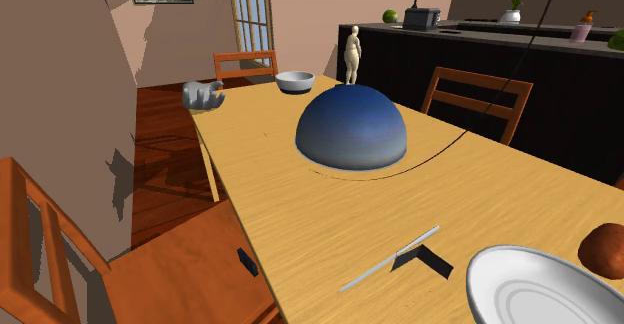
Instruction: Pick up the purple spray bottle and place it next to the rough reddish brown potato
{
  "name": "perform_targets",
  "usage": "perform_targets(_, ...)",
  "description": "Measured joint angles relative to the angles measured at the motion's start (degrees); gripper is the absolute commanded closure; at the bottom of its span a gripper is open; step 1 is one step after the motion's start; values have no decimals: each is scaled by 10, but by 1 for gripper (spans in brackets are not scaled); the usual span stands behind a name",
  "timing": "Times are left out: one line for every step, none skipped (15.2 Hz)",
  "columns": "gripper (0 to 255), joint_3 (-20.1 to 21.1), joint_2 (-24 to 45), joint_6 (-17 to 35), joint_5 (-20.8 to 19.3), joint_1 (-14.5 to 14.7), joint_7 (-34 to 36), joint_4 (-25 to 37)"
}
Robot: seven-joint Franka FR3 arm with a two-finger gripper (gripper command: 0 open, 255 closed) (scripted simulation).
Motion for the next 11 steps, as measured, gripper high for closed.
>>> perform_targets(255, 0, 3, 7, 1, 0, -2, -4)
perform_targets(255, 0, 3, 14, 1, 0, -2, -11)
perform_targets(255, 0, 4, 21, 2, 0, -3, -17)
perform_targets(255, 0, 6, 28, 3, 0, -4, -22)
perform_targets(255, 0, 8, 35, 3, 0, -4, -28)
perform_targets(255, 1, 9, 43, 4, 0, -5, -32)
perform_targets(255, 1, 7, 52, 4, 0, -5, -40)
perform_targets(255, 0, 6, 56, 5, 0, -7, -43)
perform_targets(255, 0, 9, 56, 5, -1, -8, -41)
perform_targets(255, 0, 10, 58, 5, -1, -7, -41)
perform_targets(255, 0, 11, 57, 6, -1, -8, -40)
